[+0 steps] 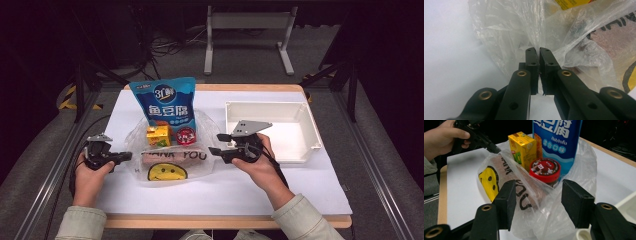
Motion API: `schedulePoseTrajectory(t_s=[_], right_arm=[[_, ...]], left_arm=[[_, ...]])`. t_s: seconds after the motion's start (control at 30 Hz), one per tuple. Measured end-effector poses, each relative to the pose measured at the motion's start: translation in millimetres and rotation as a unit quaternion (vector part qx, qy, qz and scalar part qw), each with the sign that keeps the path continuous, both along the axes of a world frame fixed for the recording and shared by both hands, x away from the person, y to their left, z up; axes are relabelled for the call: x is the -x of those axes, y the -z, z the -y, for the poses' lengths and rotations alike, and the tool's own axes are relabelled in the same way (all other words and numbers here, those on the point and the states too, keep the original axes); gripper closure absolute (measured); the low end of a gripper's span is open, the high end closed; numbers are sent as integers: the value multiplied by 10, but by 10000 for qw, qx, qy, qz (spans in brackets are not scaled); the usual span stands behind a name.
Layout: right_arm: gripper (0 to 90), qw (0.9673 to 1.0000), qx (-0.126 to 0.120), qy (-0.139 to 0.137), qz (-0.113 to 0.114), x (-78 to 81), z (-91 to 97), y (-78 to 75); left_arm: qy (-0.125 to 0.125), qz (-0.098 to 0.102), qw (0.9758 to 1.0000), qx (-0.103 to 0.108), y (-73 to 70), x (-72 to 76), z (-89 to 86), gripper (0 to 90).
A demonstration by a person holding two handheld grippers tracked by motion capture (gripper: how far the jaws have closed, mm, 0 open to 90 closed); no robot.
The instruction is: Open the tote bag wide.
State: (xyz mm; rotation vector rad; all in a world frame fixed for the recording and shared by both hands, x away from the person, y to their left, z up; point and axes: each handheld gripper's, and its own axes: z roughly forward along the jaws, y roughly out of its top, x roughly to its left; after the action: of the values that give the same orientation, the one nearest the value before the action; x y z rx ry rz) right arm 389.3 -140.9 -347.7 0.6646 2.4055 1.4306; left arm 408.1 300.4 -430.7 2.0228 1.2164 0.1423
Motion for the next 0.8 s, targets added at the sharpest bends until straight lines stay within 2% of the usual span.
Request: schedulePoseTrajectory(t_s=[0.03,0.17,0.23,0.27,0.37,0.57,0.8], right_arm=[[459,10000,36,-49,29,-14,-36,-20],[421,9996,86,-233,-120,-113,-187,-33],[391,9987,143,-318,-365,-199,-270,-7],[391,9987,143,-318,-365,-199,-270,-7],[347,9975,173,-367,-575,-293,-358,38],[310,9966,186,-427,-685,-412,-459,111],[296,9952,307,-437,-821,-520,-490,219]], left_arm=[[2,9,10000,3,-2,1,2,858],[4,46,10000,42,-12,8,0,858],[11,54,10000,53,-14,9,0,858],[17,58,10000,56,-15,11,2,858],[24,68,10000,65,-21,15,3,857],[79,109,9999,70,-45,23,0,856],[132,169,9998,56,-77,35,29,853]])
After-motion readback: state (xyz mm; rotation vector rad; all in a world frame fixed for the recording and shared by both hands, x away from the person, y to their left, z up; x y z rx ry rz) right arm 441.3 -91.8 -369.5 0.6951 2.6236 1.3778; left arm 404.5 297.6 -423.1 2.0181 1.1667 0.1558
